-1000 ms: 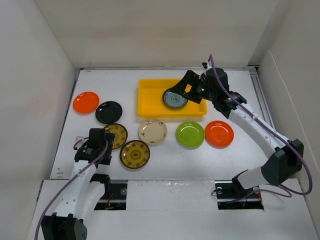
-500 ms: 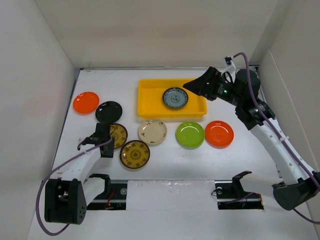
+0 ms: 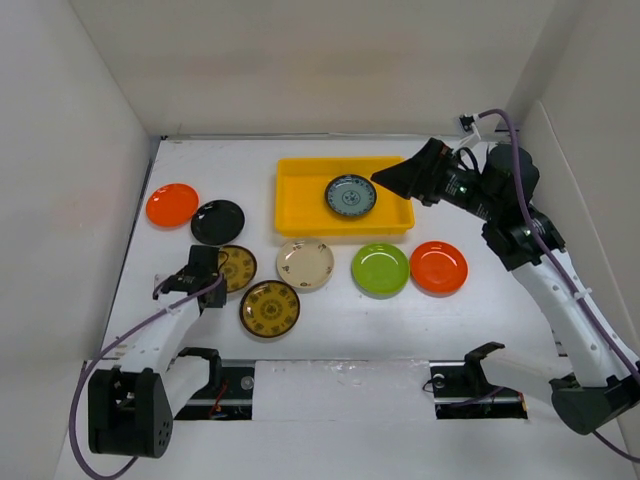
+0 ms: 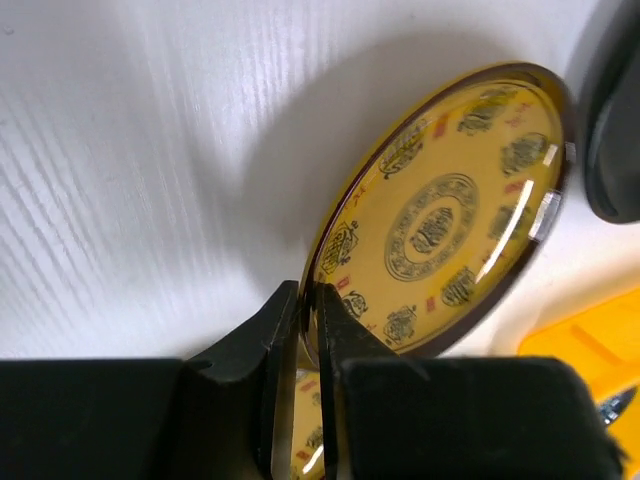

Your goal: Place the plates into the plastic bin on the countertop

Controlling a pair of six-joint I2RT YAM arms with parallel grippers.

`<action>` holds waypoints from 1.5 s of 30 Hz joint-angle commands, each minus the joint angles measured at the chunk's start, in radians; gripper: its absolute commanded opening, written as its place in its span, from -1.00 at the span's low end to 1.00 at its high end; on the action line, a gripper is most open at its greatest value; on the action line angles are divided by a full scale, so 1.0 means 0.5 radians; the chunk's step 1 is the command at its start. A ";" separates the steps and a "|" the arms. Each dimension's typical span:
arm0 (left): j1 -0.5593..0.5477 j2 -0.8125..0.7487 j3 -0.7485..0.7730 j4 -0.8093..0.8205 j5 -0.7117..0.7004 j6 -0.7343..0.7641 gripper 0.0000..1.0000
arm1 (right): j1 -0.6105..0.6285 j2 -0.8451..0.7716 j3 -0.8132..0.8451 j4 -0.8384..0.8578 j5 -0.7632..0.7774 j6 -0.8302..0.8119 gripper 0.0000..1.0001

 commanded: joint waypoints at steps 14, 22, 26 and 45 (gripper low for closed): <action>-0.075 0.068 0.939 0.595 0.370 1.269 -1.00 | -0.121 -0.045 0.134 -0.106 0.054 -0.052 0.98; -0.599 1.459 2.018 0.842 0.585 1.815 -1.00 | -0.231 -0.002 0.088 -0.125 0.128 -0.052 0.98; -0.621 1.907 2.396 0.869 0.769 1.773 -1.00 | -0.308 -0.020 0.066 -0.201 0.162 -0.034 0.98; -0.719 2.139 2.569 0.820 0.865 1.696 0.24 | -0.397 -0.079 0.066 -0.306 0.208 -0.052 0.98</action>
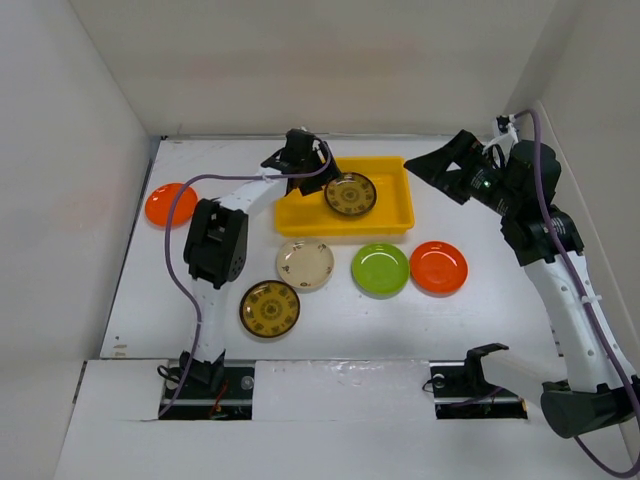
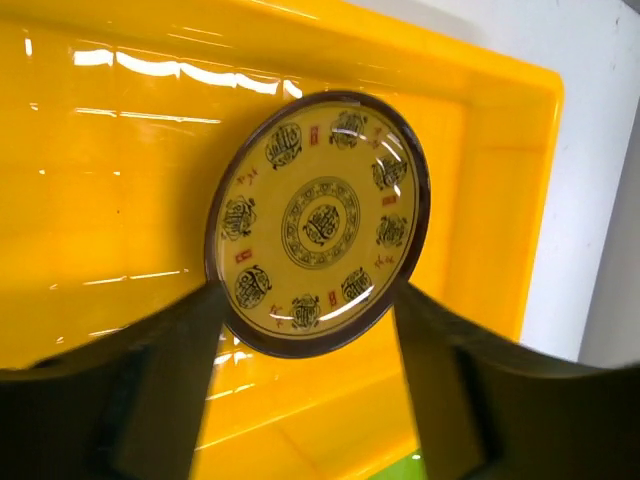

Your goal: Place the plates into the plastic bin on the countertop

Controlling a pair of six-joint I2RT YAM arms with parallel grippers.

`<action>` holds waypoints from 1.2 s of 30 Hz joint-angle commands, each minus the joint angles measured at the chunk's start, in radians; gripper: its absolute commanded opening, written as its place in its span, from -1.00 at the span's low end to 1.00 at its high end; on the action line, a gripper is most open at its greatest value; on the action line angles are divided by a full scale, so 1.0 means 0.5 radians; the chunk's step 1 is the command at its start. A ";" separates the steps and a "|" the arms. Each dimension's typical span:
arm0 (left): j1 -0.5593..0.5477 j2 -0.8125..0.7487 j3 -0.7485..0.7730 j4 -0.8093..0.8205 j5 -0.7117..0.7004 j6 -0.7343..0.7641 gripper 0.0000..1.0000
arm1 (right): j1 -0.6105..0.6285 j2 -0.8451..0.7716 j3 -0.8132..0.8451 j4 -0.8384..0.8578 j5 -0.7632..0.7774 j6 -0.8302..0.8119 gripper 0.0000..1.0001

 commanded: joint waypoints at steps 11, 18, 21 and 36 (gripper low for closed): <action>0.207 -0.939 -0.501 -0.501 -0.945 -0.378 1.00 | 0.004 -0.039 -0.001 0.022 -0.023 -0.106 1.00; 0.814 -1.556 -1.507 -0.155 -0.890 -0.682 1.00 | 0.047 -0.002 -0.093 0.081 -0.066 -0.124 1.00; 0.995 -1.600 -1.659 -0.155 -0.911 -0.753 1.00 | 0.065 -0.002 -0.114 0.123 -0.142 -0.124 1.00; 1.094 -0.922 -1.558 -0.014 -0.841 -0.732 0.56 | 0.084 -0.020 -0.249 0.182 -0.213 -0.124 1.00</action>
